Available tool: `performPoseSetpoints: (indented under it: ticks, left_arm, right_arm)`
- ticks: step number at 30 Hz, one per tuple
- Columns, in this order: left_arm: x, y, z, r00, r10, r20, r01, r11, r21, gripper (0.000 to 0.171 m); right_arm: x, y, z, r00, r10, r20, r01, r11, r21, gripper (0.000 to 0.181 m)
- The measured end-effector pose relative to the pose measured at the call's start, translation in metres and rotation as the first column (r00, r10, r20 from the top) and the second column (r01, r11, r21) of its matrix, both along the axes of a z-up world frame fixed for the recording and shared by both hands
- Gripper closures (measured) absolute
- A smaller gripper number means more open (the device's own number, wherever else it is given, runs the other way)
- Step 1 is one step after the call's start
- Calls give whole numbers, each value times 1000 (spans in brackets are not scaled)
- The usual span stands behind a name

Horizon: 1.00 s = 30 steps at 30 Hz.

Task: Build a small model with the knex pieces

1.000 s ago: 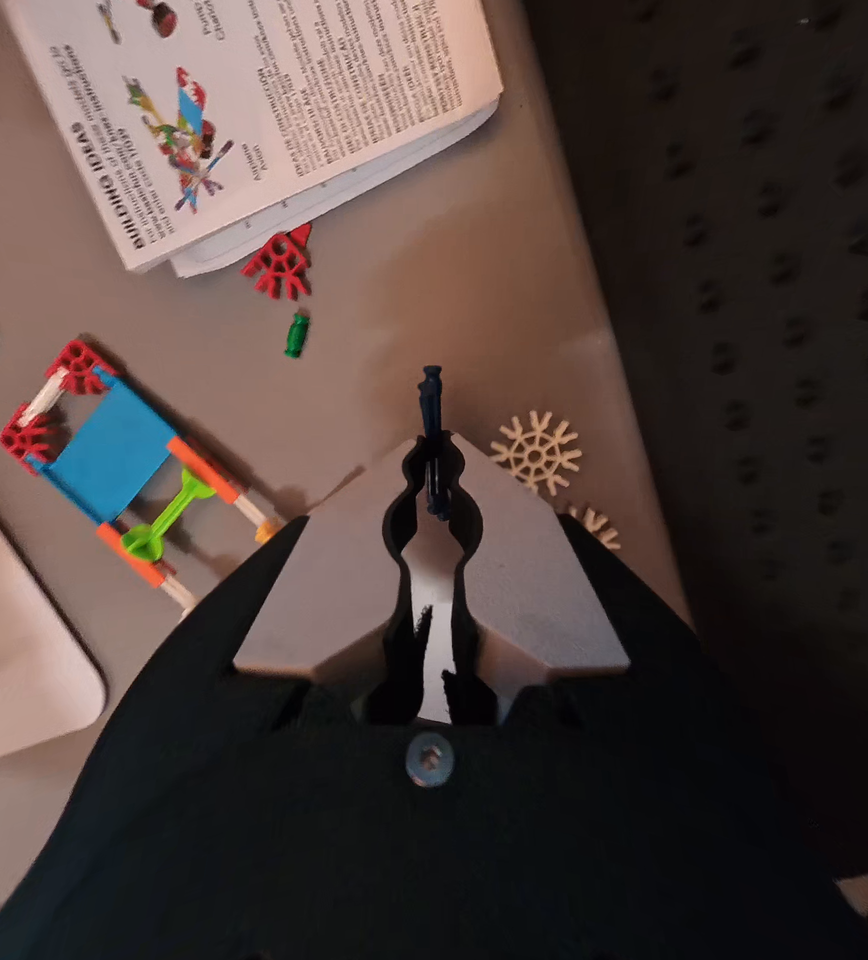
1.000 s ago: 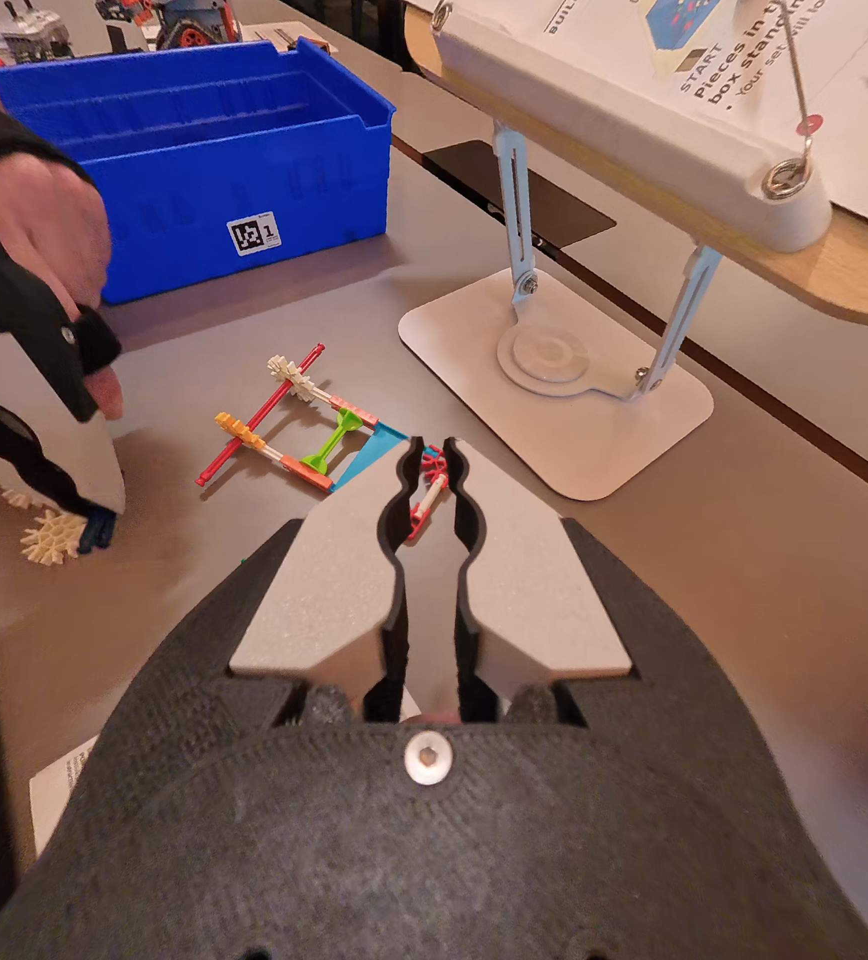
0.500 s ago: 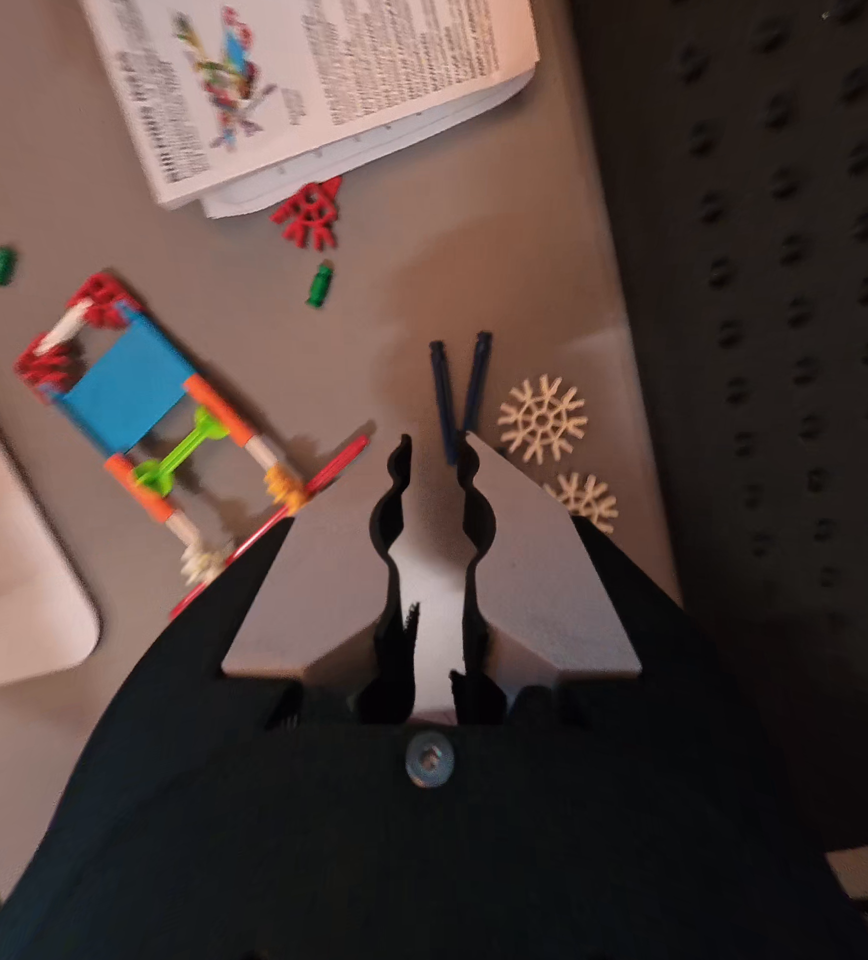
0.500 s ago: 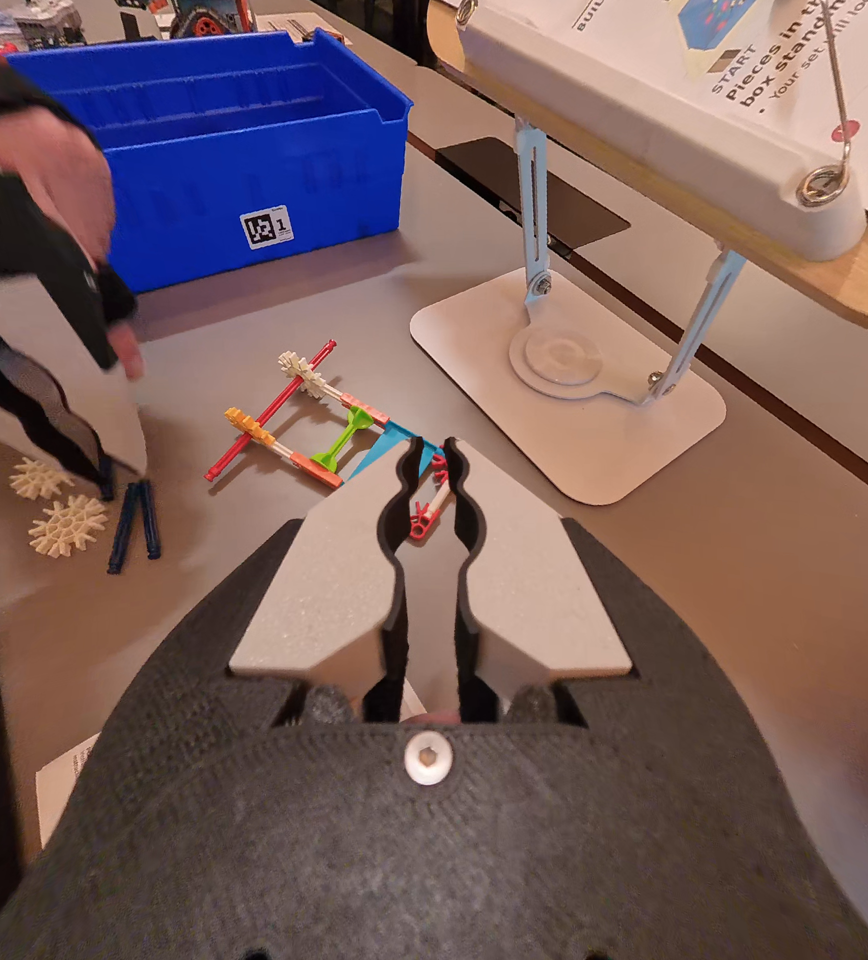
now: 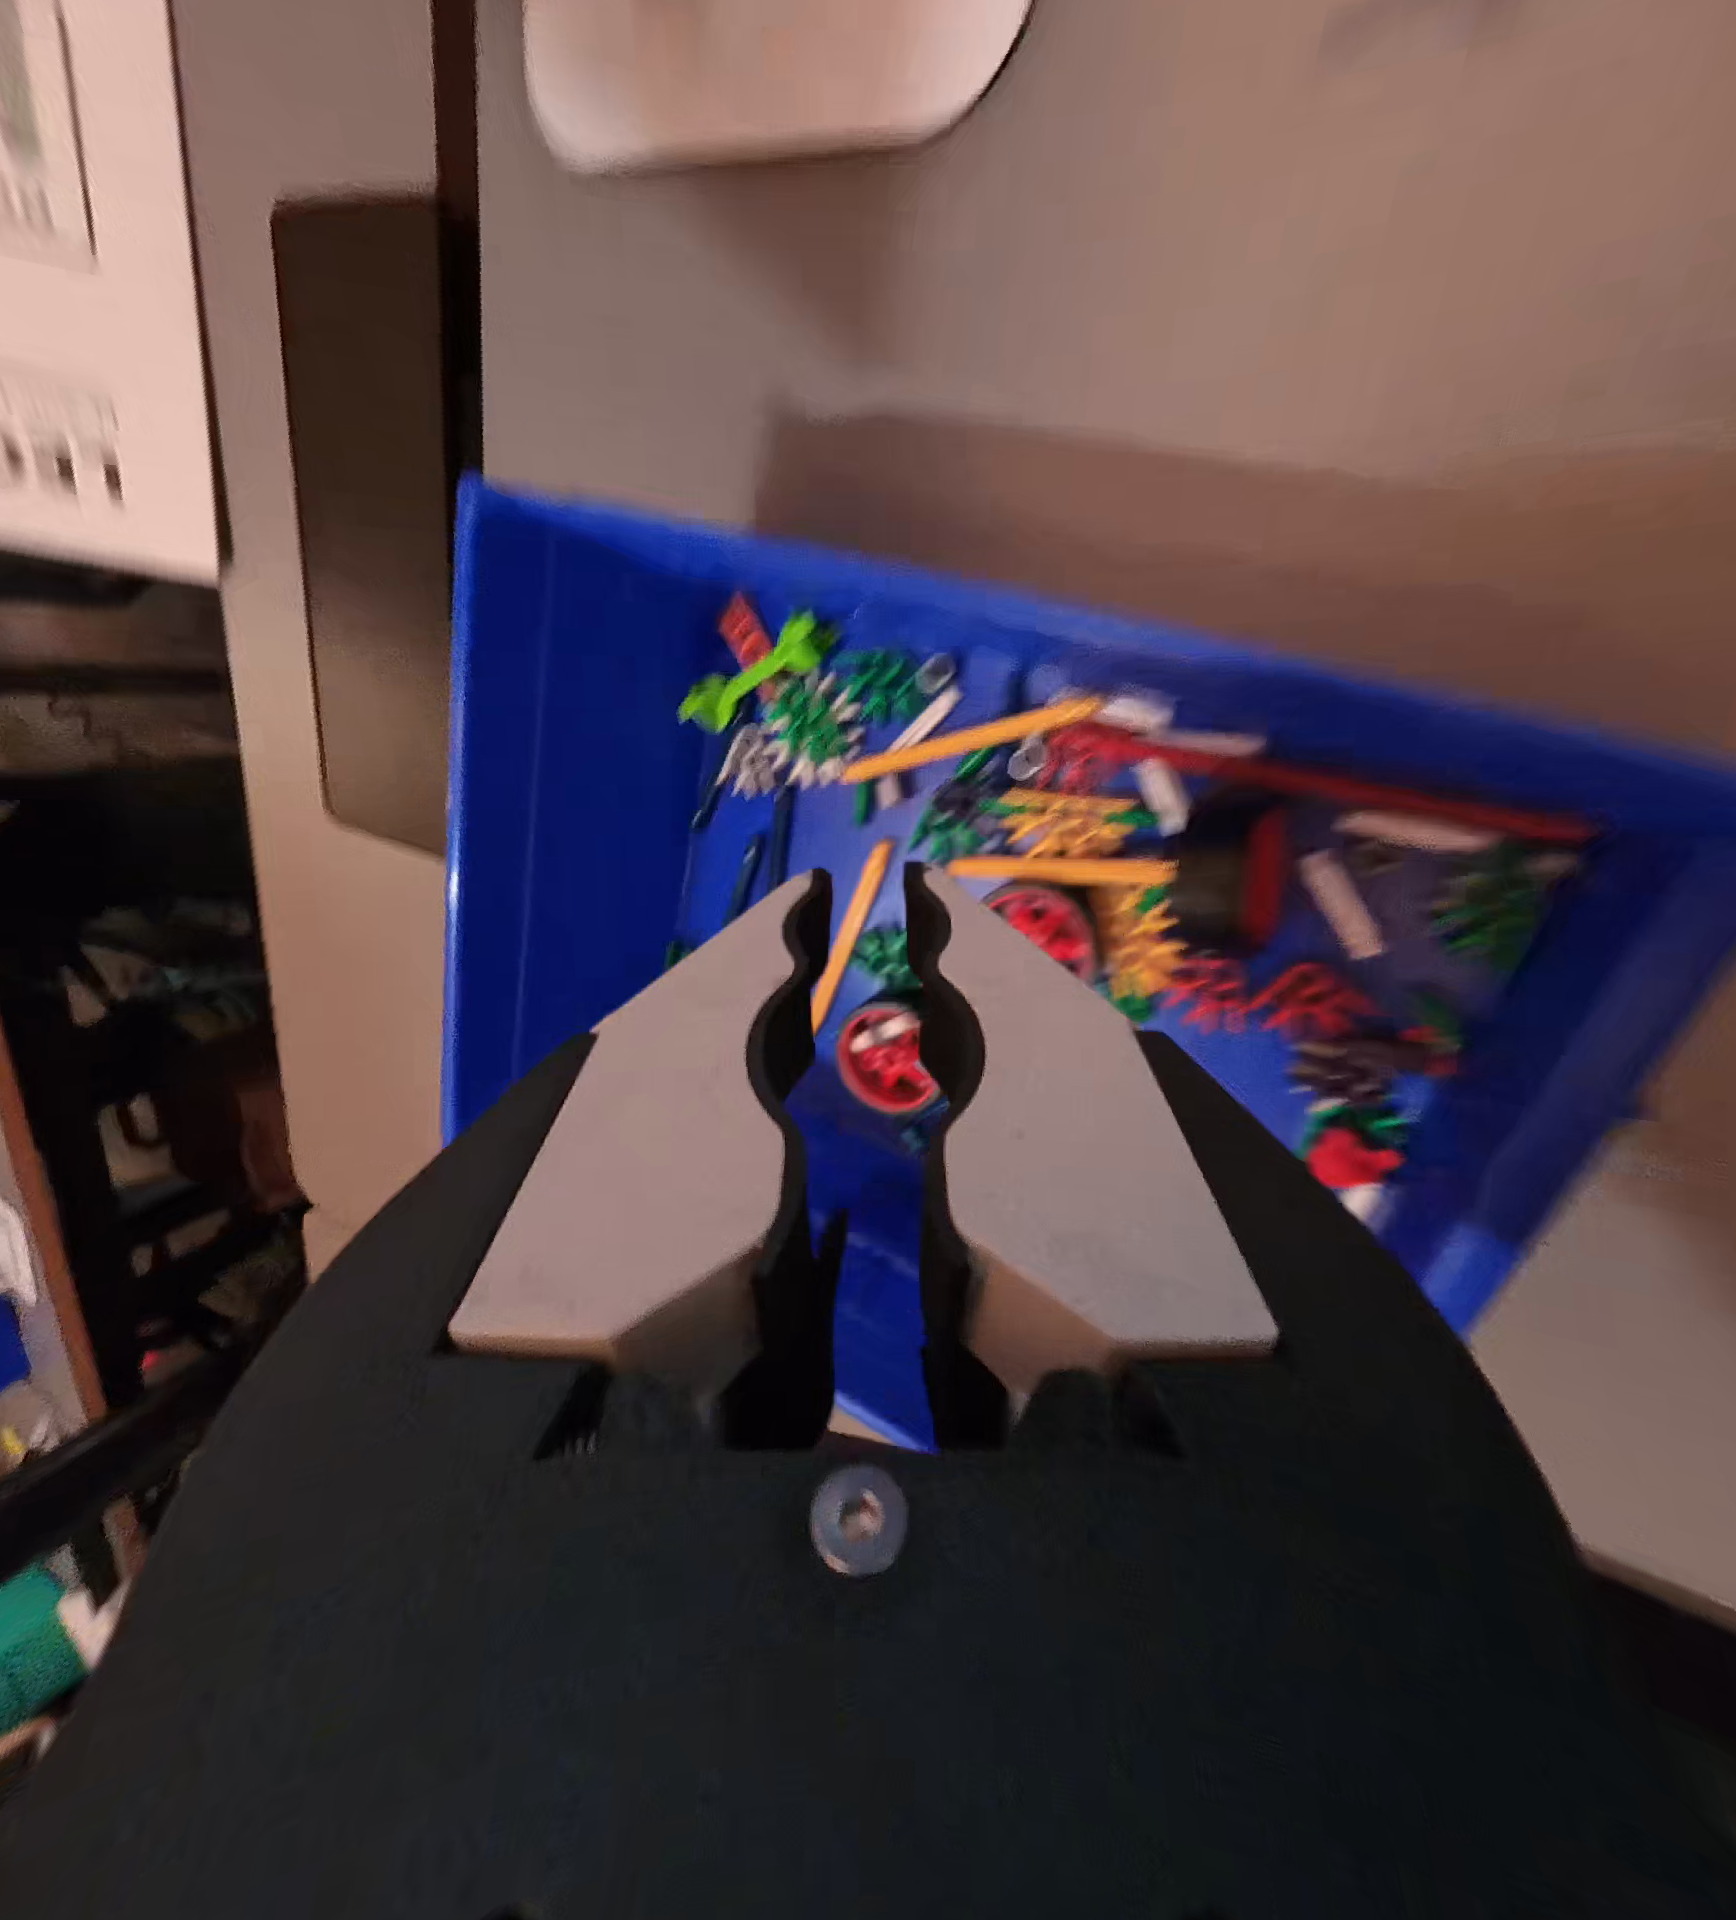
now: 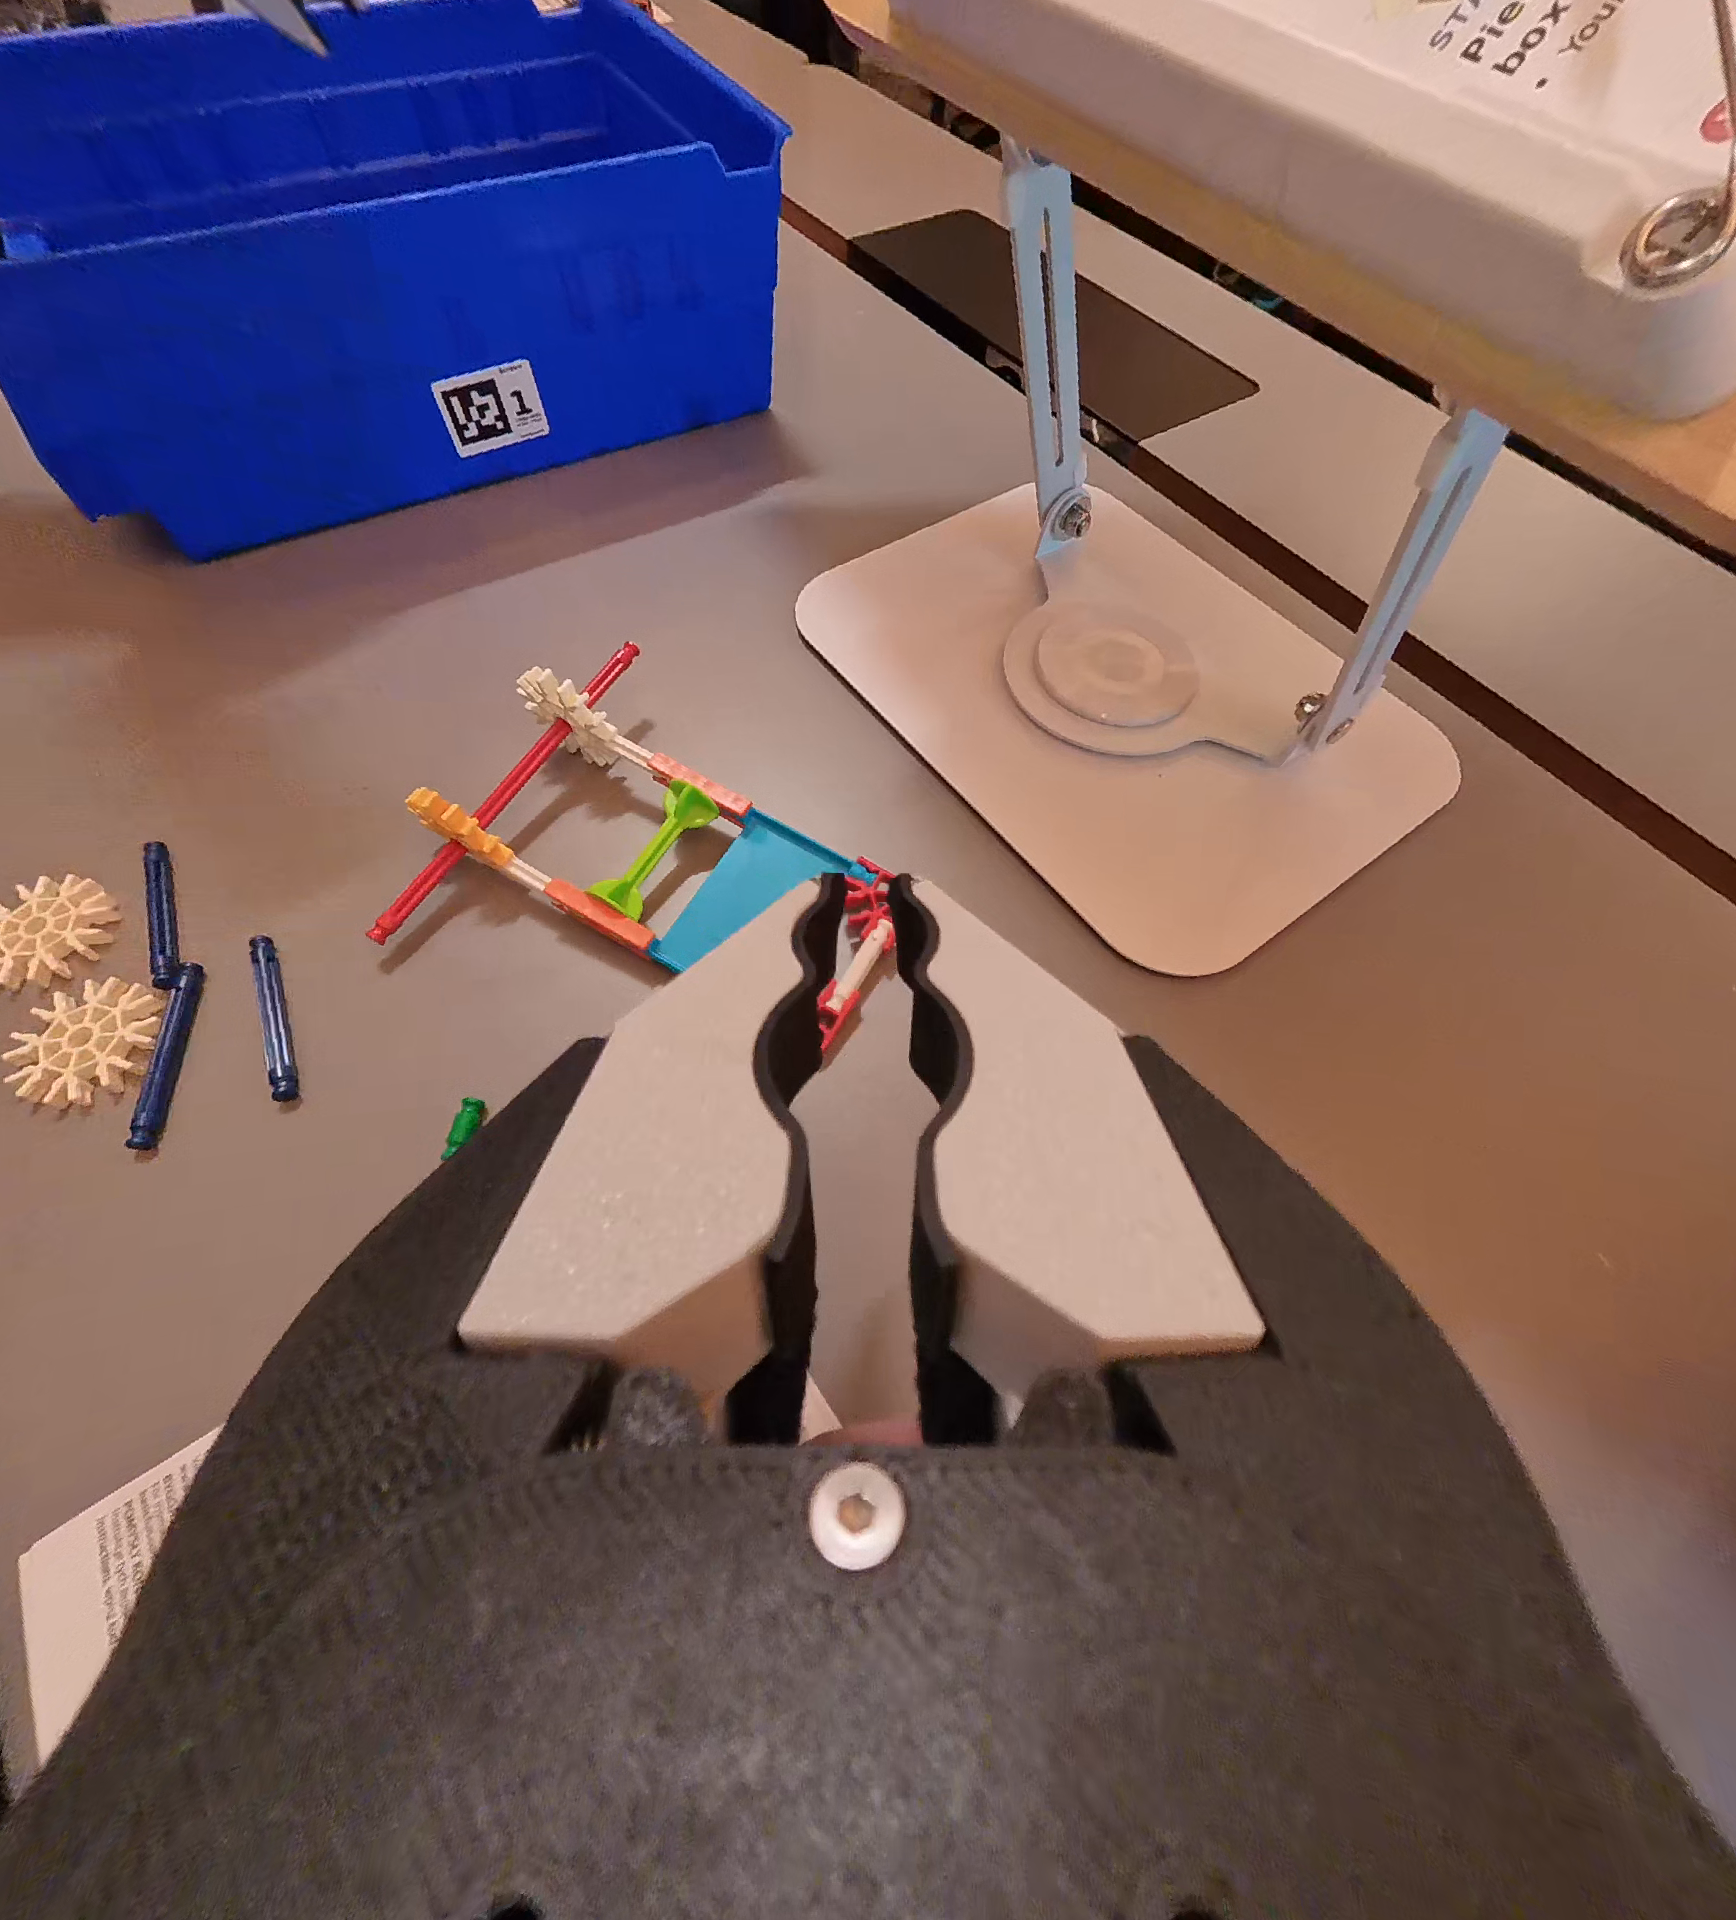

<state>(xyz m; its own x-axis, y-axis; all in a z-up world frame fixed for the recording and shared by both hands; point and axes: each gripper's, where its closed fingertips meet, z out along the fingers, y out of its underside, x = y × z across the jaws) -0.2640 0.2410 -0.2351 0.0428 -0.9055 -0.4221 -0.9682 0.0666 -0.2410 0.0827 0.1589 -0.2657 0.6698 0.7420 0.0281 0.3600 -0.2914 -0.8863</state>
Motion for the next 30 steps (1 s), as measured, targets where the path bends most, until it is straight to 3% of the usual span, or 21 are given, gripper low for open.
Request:
performPoseSetpoints:
  ticks: [3, 7, 13, 18, 26, 30]
  left_arm:
    - [-26, 35, -33, 997, 54, -52, -55, 998, -18, 156]
    - [-33, 68, -75, 994, 84, -66, -89, 994, -71, 155]
    - [-34, 89, -114, 990, 95, -108, -111, 981, -156, 154]
    - [-30, 90, -122, 986, 90, -137, -117, 972, -204, 167]
    - [-31, 89, -121, 986, 96, -136, -124, 970, -211, 168]
    - [-30, 83, -104, 988, 108, -106, -126, 976, -179, 168]
  right_arm:
    - [1, 2, -5, 1000, -4, 10, 4, 1000, -11, 173]
    - [1, 4, -10, 1000, -8, 16, 8, 1000, -22, 173]
    - [3, 5, -15, 1000, -11, 25, 12, 999, -32, 173]
    - [1, 4, -15, 1000, 3, 27, -2, 999, -35, 173]
    - [-1, 2, -12, 1000, 15, 19, -15, 999, -31, 173]
    - [-1, 1, -10, 1000, 14, 12, -14, 999, -29, 173]
